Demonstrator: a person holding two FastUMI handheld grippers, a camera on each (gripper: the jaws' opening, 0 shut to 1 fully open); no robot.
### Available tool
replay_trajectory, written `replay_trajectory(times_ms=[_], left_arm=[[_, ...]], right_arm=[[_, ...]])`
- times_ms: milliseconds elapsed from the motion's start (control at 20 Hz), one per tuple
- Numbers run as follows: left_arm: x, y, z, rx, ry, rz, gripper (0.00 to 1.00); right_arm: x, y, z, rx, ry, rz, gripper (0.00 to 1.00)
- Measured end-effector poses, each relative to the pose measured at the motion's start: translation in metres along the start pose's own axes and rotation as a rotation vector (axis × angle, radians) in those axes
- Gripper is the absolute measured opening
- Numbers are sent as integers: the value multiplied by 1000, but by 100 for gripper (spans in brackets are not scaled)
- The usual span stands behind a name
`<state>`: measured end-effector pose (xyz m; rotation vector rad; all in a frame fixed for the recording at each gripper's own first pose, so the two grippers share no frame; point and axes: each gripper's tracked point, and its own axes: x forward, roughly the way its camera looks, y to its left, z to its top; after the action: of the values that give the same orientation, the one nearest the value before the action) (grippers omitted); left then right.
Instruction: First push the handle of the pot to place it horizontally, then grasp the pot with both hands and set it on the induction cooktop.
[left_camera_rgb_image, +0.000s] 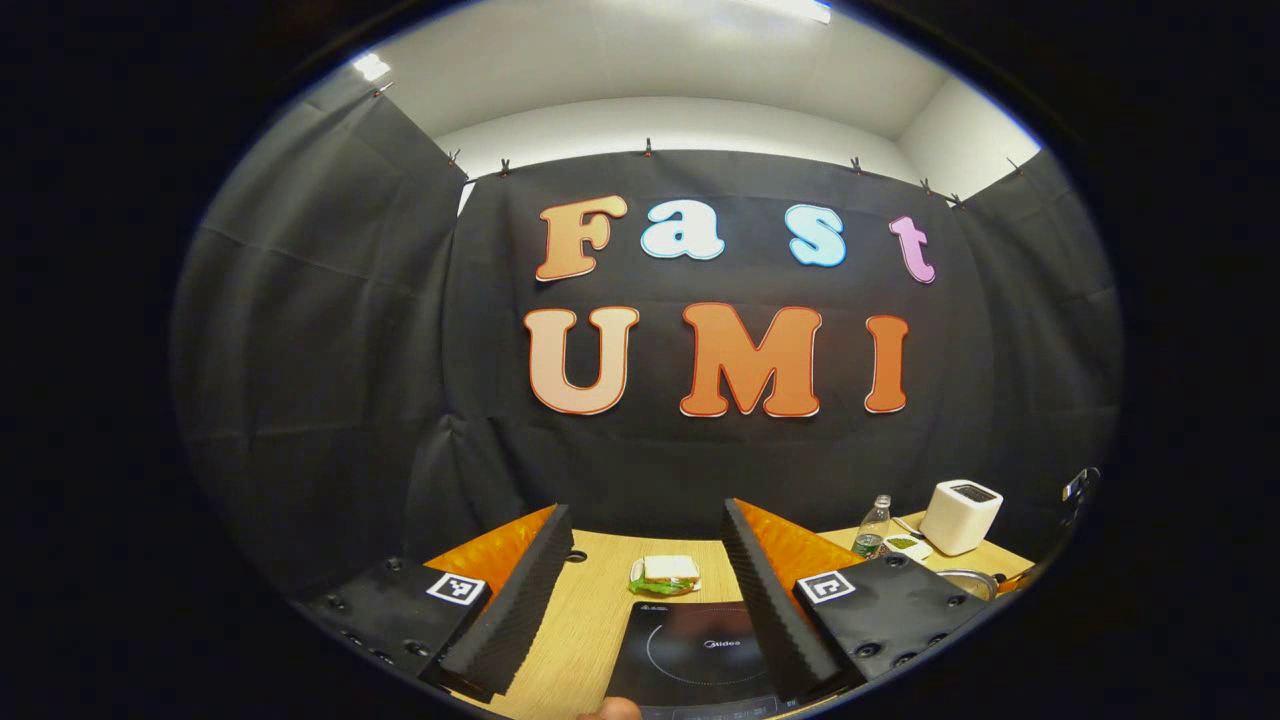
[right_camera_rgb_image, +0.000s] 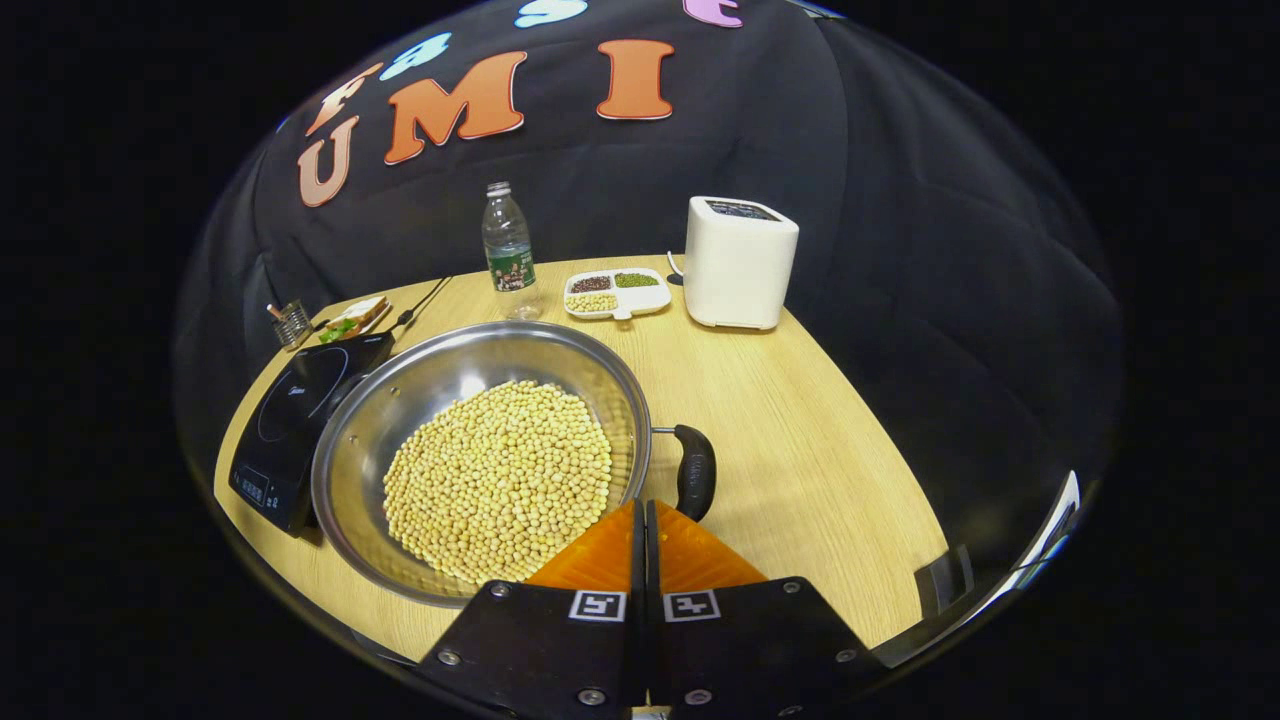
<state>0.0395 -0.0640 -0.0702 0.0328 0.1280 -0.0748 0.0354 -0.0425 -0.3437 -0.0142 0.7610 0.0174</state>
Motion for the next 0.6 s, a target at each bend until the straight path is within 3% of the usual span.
replay_trajectory(times_ms=[600], left_arm=[[11, -36, -16, 3, 24, -37, 98]], right_arm=[[20, -10, 15, -15, 1, 1, 0]])
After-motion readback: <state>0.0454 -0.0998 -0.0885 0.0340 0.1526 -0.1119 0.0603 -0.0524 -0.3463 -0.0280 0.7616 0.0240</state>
